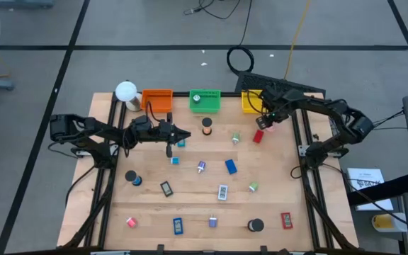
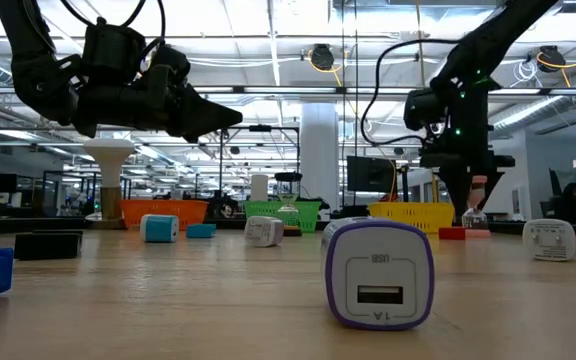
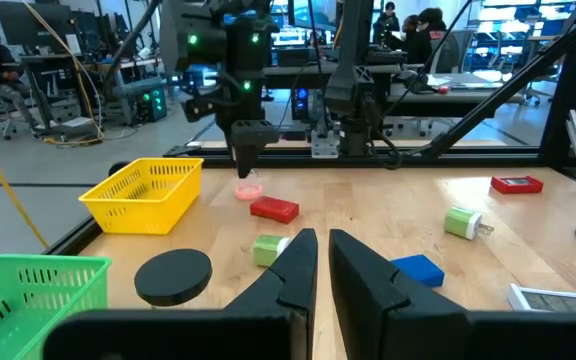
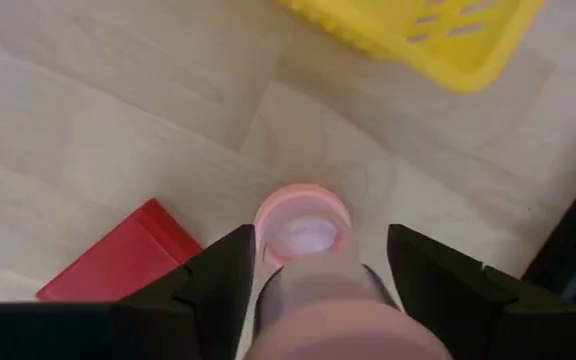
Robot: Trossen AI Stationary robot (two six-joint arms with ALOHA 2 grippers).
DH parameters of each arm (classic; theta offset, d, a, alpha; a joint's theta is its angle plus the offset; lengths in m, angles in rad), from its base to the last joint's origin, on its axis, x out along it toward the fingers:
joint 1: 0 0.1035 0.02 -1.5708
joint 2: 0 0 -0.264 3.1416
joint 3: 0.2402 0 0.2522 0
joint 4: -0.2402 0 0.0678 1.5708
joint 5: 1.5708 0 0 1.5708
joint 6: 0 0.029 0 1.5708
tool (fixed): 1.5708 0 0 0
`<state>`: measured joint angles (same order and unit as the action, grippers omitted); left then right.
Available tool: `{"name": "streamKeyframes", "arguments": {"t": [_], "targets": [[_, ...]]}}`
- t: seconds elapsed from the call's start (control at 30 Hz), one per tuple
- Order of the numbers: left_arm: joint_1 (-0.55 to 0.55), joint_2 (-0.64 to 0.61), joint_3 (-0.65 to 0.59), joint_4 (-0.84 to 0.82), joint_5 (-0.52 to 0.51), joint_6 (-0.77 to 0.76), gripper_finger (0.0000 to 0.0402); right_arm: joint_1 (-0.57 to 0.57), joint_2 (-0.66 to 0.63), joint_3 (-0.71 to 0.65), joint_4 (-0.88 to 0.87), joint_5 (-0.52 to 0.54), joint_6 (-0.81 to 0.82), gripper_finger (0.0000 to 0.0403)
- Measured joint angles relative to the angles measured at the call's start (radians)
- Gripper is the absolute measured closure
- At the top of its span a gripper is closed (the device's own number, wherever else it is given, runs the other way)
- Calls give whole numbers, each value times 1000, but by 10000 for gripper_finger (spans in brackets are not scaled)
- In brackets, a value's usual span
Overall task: Pick & Place Office items
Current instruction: Put the pink hourglass into the yellow basket
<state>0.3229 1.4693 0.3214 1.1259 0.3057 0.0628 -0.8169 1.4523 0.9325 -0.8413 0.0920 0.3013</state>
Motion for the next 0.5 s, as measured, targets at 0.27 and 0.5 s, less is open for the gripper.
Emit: {"name": "streamKeyframes", "arguments": {"t": [0.27,0.5], "targets": [[0,0,0,0,0,0,366,0,-176,1,-44,12,58,118],[0,0,0,0,0,0,366,23,-270,1,-93,10,88,110]]}}
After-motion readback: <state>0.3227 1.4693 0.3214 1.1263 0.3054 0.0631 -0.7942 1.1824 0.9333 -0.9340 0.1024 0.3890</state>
